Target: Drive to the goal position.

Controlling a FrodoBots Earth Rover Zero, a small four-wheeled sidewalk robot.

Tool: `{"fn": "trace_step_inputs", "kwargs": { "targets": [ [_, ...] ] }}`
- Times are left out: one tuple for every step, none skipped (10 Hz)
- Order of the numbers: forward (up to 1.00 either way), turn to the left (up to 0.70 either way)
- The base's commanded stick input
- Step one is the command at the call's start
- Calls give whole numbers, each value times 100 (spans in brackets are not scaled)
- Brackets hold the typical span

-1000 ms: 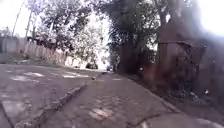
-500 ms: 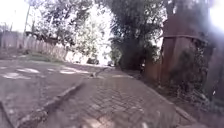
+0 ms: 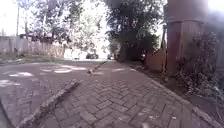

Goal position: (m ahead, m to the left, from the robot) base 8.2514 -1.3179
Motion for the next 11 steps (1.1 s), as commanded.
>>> {"fn": "trace_step_inputs", "kwargs": {
  "targets": [
    [68, 0],
    [68, 0],
    [68, 0],
    [68, 0],
    [68, 0],
    [68, 0],
    [68, 0],
    [68, 0],
    [68, 0],
    [68, 0],
    [68, 0]
  ]
}}
